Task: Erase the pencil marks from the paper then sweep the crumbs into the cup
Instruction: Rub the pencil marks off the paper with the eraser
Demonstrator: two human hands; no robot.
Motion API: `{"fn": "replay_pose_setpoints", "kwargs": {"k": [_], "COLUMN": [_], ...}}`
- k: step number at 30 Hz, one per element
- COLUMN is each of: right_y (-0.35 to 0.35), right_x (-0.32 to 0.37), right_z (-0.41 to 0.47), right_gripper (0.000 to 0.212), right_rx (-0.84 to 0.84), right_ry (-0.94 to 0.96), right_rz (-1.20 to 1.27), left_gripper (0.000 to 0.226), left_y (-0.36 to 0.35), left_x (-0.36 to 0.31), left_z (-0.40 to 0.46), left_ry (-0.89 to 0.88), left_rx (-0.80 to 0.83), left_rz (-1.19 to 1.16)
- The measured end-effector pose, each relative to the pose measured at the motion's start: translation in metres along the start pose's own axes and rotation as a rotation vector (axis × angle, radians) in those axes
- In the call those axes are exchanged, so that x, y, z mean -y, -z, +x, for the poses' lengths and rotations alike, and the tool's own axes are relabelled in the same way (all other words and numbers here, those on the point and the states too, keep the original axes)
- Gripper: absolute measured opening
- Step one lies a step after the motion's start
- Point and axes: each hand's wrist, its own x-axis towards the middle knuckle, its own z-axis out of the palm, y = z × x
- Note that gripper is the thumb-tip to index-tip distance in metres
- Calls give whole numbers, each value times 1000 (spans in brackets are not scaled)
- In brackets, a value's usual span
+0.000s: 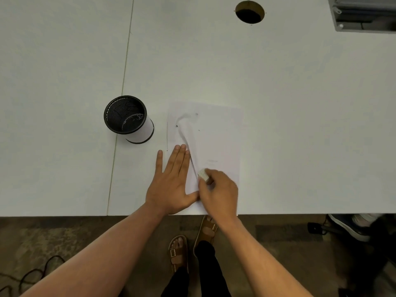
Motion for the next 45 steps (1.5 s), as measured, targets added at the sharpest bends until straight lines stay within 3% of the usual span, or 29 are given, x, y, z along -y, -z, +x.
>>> {"fn": "replay_pose_setpoints", "kwargs": {"k": [6, 8, 12, 14, 18, 23, 28, 31, 35, 37, 41, 45], "right_y": [68, 66, 18, 2, 10, 24, -5, 0, 12, 6, -4, 7], "right_x": [-27, -17, 7, 9, -9, -12, 16, 5, -5, 4, 13, -1], "right_z": [48, 42, 10, 4, 21, 37, -6, 7, 35, 28, 4, 38], "right_gripper": [10, 15, 26, 31, 30, 17, 25, 26, 19, 18, 28, 24], "right_rx": [-344, -290, 73, 135, 30, -181, 119, 76, -119, -85, 159, -16], "right_ry": [-149, -67, 55, 79, 103, -25, 170, 120, -6, 26, 184, 87], "right_rz": [45, 33, 33, -17, -90, -53, -65, -68, -32, -22, -76, -82], "left_gripper": [111, 111, 103, 95, 108, 111, 93, 97, 112, 106, 90, 110], "left_y": [3, 3, 3, 2, 3, 3, -1, 1, 3, 2, -1, 2], "left_x": [-2, -2, -2, -1, -1, -2, 1, 0, -2, -1, 0, -1], "left_z": [0, 0, 0, 1, 1, 0, 0, -1, 1, 1, 0, 2], "left_ry": [17, 20, 14, 12, 11, 17, 0, 4, 14, 7, -4, 10], "left_rx": [19, 25, 36, 28, 34, -4, 0, 10, 10, 10, -8, 5], "left_rz": [20, 19, 2, -3, 2, 8, 23, 7, 13, 10, 18, 9]}}
